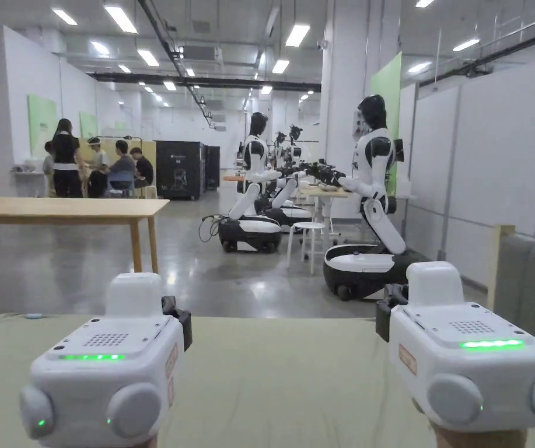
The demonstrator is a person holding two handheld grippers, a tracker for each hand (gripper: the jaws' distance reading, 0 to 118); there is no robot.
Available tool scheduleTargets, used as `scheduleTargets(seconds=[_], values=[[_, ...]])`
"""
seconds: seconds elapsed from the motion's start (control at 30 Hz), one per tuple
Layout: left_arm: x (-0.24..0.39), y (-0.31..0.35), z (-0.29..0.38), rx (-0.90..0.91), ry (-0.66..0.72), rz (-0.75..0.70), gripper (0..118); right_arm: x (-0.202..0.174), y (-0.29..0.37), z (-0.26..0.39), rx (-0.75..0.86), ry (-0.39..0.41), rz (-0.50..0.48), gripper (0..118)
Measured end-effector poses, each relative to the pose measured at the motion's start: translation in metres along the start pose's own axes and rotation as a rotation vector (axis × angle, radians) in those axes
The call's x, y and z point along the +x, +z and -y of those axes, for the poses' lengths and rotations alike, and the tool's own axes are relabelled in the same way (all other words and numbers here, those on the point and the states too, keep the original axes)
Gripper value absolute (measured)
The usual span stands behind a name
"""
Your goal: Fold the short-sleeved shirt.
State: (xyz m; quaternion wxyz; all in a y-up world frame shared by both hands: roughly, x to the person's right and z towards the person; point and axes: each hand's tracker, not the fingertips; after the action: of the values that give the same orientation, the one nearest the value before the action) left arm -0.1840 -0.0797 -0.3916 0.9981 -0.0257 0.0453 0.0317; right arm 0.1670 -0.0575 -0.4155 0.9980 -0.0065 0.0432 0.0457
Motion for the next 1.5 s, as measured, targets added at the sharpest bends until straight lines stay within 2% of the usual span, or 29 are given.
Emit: scheduleTargets(seconds=[0.03, 0.1, 0.23, 0.3, 0.4, 0.53, 0.63, 0.67, 0.7, 0.73, 0.77, 0.8, 0.83, 0.87, 1.0, 1.07, 1.13, 1.2, 1.33, 1.37, 1.43, 1.5], values=[[0.0, -0.014, -0.001, 0.002, 0.016, 0.006, 0, -0.003, -0.014, -0.003, 0.003, 0.016, 0.014, 2], [0.008, -0.037, -0.001, 0.006, -0.036, -0.054, 0, -0.008, -0.042, -0.005, 0.004, 0.033, 0.028, 2], [0.008, -0.066, 0.004, 0.0, -0.047, -0.078, 0, -0.014, -0.072, -0.001, -0.014, 0.03, 0.035, 3], [0.009, -0.07, 0.005, 0.021, -0.059, -0.109, 0, -0.02, -0.07, -0.002, -0.017, 0.058, 0.044, 3], [0.007, -0.07, 0.0, 0.024, -0.066, -0.096, 0, -0.021, -0.079, 0.003, -0.024, 0.059, 0.03, 3], [0.009, -0.068, -0.002, 0.036, -0.069, -0.08, 0, -0.023, -0.074, -0.001, -0.017, 0.022, 0.01, 3], [0.01, -0.068, -0.002, 0.03, -0.074, -0.068, 0, -0.024, -0.073, -0.003, -0.016, 0.023, 0.016, 3], [0.011, -0.069, -0.002, 0.021, -0.08, -0.07, 0, -0.023, -0.074, -0.004, -0.015, 0.022, 0.015, 6], [0.01, -0.069, -0.002, 0.024, -0.074, -0.054, 9, -0.021, -0.073, -0.005, -0.016, 0.016, 0.007, 17], [0.008, -0.072, -0.002, 0.015, -0.053, -0.055, 31, -0.019, -0.073, -0.006, -0.022, 0.005, -0.006, 50], [0.007, -0.073, -0.002, 0.009, -0.04, -0.056, 63, -0.018, -0.073, -0.006, -0.028, -0.009, -0.019, 88], [0.007, -0.075, -0.003, 0.0, -0.036, -0.06, 98, -0.018, -0.074, -0.006, -0.033, -0.012, -0.016, 118], [0.007, -0.077, -0.002, -0.002, -0.036, -0.058, 118, -0.018, -0.075, -0.005, -0.034, -0.013, -0.013, 118], [0.005, -0.077, -0.003, -0.003, -0.04, -0.058, 118, -0.019, -0.073, -0.002, 0.018, -0.016, 0.014, 118], [0.011, -0.073, -0.011, 0.044, -0.133, -0.077, 118, -0.018, -0.084, -0.004, -0.011, -0.017, 0.041, 118], [0.014, -0.073, -0.014, 0.041, -0.14, -0.073, 118, -0.019, -0.079, -0.011, -0.024, -0.002, 0.101, 118], [0.014, -0.072, -0.014, 0.033, -0.122, -0.056, 118, -0.017, -0.081, -0.016, -0.019, -0.004, 0.083, 118], [0.012, -0.073, -0.014, 0.025, -0.084, -0.059, 118, -0.016, -0.07, -0.021, -0.012, -0.021, -0.014, 118], [0.009, -0.074, -0.016, 0.015, -0.08, -0.061, 118, -0.011, -0.072, -0.025, -0.03, -0.07, 0.037, 118], [0.009, -0.073, -0.017, 0.019, -0.084, -0.07, 118, -0.007, -0.074, -0.025, -0.033, -0.081, 0.038, 118], [0.008, -0.07, -0.019, 0.02, -0.083, -0.073, 118, -0.001, -0.077, -0.026, -0.064, -0.088, -0.019, 118], [0.008, -0.069, -0.021, 0.021, -0.079, -0.07, 118, -0.002, -0.071, -0.023, -0.012, -0.09, 0.016, 118]])
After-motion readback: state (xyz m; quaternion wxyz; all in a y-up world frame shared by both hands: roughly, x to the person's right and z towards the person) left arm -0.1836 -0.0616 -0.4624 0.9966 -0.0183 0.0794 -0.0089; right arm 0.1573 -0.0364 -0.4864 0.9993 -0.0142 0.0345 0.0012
